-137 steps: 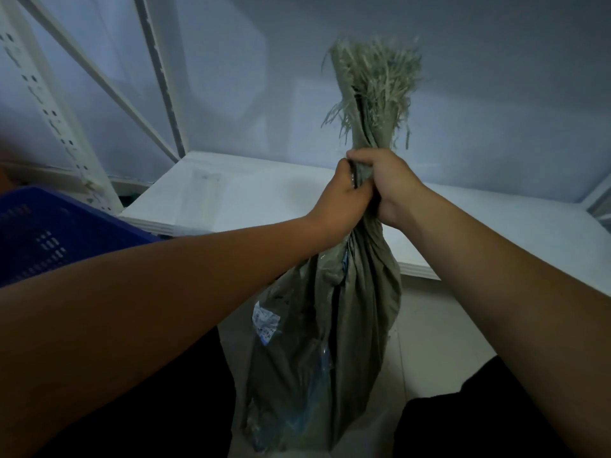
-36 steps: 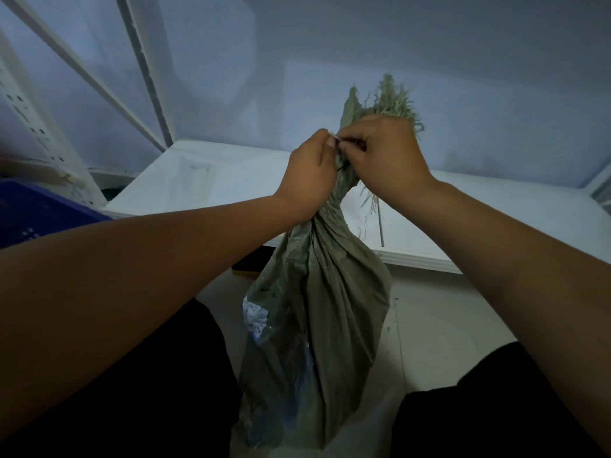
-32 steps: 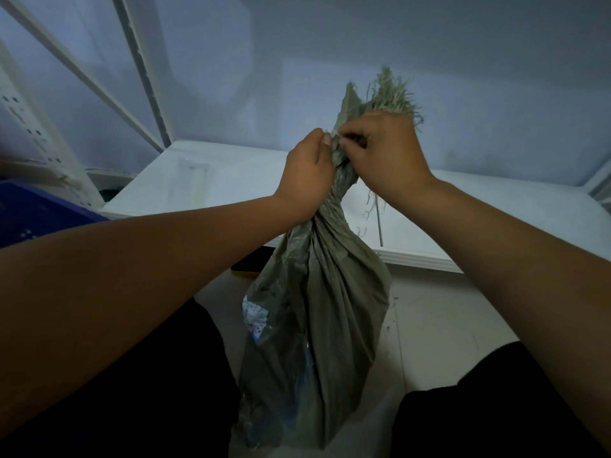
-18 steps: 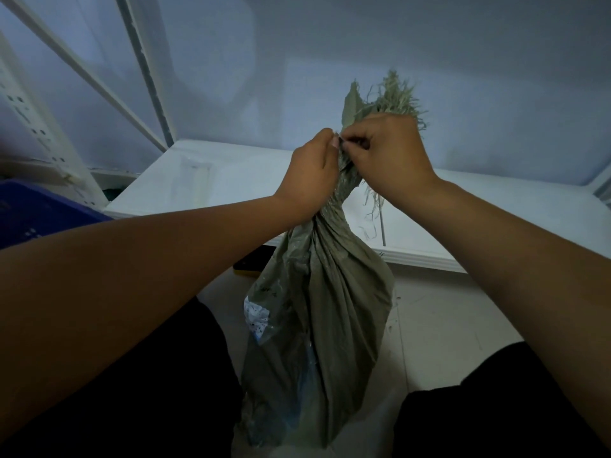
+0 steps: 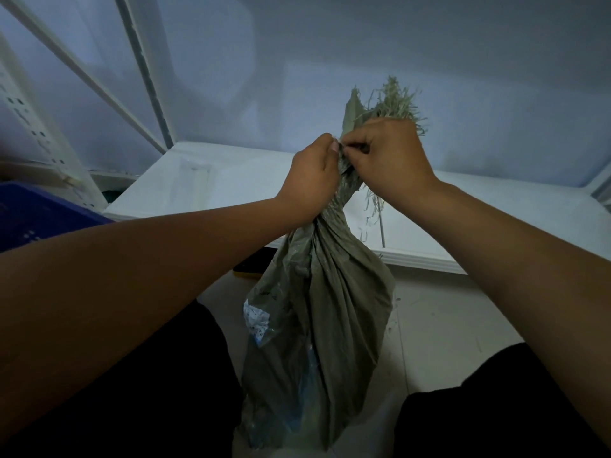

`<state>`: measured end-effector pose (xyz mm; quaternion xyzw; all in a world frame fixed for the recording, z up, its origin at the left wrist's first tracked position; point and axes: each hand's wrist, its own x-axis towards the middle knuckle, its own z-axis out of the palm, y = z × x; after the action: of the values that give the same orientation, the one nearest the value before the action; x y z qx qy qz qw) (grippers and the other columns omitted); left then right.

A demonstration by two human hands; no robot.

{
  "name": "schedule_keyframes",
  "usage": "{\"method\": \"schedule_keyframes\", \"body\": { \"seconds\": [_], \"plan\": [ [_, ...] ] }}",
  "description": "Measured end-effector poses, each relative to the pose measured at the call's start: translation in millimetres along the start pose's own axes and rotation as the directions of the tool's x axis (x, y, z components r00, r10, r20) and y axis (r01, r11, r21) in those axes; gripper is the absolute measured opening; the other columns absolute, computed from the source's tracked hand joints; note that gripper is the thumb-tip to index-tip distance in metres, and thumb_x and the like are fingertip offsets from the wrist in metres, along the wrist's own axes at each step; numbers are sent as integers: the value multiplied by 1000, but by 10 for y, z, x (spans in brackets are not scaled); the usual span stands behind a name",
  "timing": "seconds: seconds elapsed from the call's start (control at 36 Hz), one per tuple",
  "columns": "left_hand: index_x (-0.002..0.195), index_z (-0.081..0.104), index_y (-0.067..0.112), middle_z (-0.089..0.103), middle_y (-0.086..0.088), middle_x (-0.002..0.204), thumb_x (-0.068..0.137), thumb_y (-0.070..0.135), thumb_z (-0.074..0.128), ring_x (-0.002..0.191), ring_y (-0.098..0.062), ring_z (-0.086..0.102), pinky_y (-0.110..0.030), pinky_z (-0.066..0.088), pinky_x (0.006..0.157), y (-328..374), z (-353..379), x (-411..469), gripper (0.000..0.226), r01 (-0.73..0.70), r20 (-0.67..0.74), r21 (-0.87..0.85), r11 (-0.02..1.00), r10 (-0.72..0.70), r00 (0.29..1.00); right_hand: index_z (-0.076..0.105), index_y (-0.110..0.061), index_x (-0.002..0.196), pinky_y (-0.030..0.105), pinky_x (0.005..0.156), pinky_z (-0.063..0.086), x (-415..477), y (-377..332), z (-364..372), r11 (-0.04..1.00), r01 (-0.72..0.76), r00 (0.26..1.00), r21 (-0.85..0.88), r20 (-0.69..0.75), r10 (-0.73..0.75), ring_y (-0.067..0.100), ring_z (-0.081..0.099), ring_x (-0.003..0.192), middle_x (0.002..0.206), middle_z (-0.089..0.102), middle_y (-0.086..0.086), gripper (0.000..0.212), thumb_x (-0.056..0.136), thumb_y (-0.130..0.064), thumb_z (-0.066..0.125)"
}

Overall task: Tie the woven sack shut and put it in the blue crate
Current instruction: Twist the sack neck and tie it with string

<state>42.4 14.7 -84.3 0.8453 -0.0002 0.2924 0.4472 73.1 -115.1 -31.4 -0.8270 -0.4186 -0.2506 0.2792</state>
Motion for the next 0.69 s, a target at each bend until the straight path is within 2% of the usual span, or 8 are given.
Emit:
{"method": "schedule_keyframes", "body": {
  "seconds": [0.19,0.31,0.56,0.69],
  "plan": [
    [70,36,24,40,8,63,106,16,37,54,-3,35,-16,30,50,8,20,-8,37,36,-46,-64,997,-39,998,80,-5,88,36,71,51,-4,-7,-1,1000,-6,1000,7,-1,6,24,64,73,77,72,10,18,88,-10,62],
    [73,38,16,41,6,63,106,17,37,56,-5,34,-19,28,51,8,22,-24,32,35,-30,-68,997,-37,999,79,-4,86,39,70,51,-11,13,-10,1000,-15,1000,2,-7,15,25,64,72,76,71,12,18,87,-10,63],
    [74,39,16,42,5,65,106,16,37,58,-8,36,-23,29,53,0,30,-31,32,48,-38,-100,994,-52,998,81,-7,90,33,68,49,-22,29,-17,1000,-14,1000,1,0,14,21,62,71,76,72,9,19,87,-9,63],
    [80,43,9,45,2,67,106,18,36,59,-8,37,-21,29,52,-15,19,-22,28,17,-9,-54,998,-17,1000,79,-2,84,40,69,52,-19,56,1,1000,-29,1000,1,0,29,25,63,71,74,71,12,18,87,-9,62]
  ]
}}
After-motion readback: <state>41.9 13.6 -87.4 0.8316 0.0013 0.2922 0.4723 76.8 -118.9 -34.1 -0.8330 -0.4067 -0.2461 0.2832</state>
